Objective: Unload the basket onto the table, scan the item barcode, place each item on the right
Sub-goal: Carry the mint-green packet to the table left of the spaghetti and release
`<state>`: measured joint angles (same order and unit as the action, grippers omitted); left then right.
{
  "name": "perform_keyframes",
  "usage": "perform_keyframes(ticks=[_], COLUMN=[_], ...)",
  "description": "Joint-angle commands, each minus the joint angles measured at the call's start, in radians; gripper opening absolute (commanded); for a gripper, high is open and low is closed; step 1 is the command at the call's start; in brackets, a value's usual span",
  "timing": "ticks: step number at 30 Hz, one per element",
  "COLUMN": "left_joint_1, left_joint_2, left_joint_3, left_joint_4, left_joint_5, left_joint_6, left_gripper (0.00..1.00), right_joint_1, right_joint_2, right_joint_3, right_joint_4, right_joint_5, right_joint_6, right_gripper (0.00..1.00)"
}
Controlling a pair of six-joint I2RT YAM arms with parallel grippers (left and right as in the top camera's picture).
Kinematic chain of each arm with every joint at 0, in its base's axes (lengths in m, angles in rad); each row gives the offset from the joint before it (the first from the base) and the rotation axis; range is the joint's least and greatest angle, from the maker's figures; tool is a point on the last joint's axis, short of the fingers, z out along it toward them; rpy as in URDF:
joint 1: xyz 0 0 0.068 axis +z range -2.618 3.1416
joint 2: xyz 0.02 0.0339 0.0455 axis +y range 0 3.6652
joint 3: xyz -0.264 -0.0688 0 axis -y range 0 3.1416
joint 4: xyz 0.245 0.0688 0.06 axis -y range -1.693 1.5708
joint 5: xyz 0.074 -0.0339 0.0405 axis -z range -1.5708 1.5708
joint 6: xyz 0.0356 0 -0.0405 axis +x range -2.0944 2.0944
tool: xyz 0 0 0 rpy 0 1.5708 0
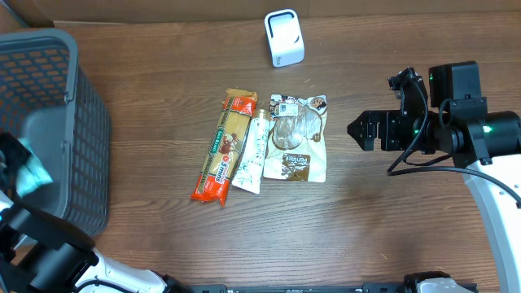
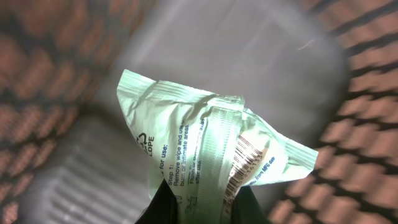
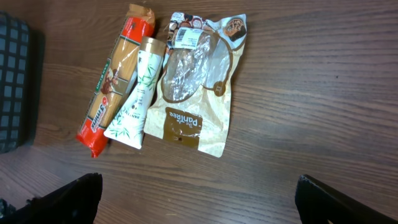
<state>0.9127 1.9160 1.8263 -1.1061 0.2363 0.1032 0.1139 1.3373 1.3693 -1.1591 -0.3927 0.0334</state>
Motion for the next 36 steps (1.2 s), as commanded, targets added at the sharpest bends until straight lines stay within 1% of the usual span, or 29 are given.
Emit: perform_keyframes(ticks=[1,6,10,11,14,16,18,21,23,26,31,34,36], left_joint_1=[-0.019,-0.055,-0.109,-0.132,-0.195,-0.251,-0.319,-0.435,-0.521,-0.61,-0.729,-0.787,-0.809], left_joint_2=[-0.013,-0.015,-0.023,-0.029,-0.05,-0.059,-0.058,-0.058,-0.058,-0.058,-0.058,-0.057,-0.057], left_joint_3=[0.181,0.414,0.565,0.598,0.626,0.626,0.62,0.571,0.502,0.388,0.134,-0.048,-0.147], left_joint_4=[-0.065,-0.215,-0.363,-0.404,-0.463,-0.491,-0.514,-0.52,-0.506,-0.455,-0.277,-0.14,-0.051], left_joint_5=[0.166,0.372,0.473,0.48,0.478,0.448,0.398,0.284,0.193,0.09,-0.04,-0.112,-0.122], left_joint_6=[-0.046,-0.054,-0.013,-0.009,0.015,0.044,0.047,0.046,0.03,-0.007,-0.075,-0.118,-0.119], left_gripper=[0.04,0.04,0.04,0.04,0.04,0.04,0.04,0.05,0.04,0.05,0.05,0.04,0.05], right_joint_1=[0.006,0.006,0.006,0.006,0.006,0.006,0.006,0.006,0.006,0.006,0.006,0.006,0.006], right_joint_2=[0.0,0.0,0.0,0.0,0.0,0.0,0.0,0.0,0.0,0.0,0.0,0.0,0.0], right_joint_3=[0.024,0.024,0.024,0.024,0.024,0.024,0.024,0.024,0.024,0.024,0.024,0.024,0.024], right_joint_4=[0.005,0.005,0.005,0.005,0.005,0.005,0.005,0.008,0.01,0.013,0.013,0.013,0.013], right_joint_5=[-0.001,-0.001,-0.002,-0.002,-0.002,-0.002,-0.001,-0.001,-0.001,-0.001,-0.001,-0.001,-0.001], right_joint_6=[-0.005,-0.005,-0.005,-0.005,-0.005,-0.005,-0.005,-0.005,-0.005,-0.005,-0.005,-0.005,-0.005], right_gripper=[1.0,1.0,1.0,1.0,1.0,1.0,1.0,1.0,1.0,1.0,1.0,1.0,1.0])
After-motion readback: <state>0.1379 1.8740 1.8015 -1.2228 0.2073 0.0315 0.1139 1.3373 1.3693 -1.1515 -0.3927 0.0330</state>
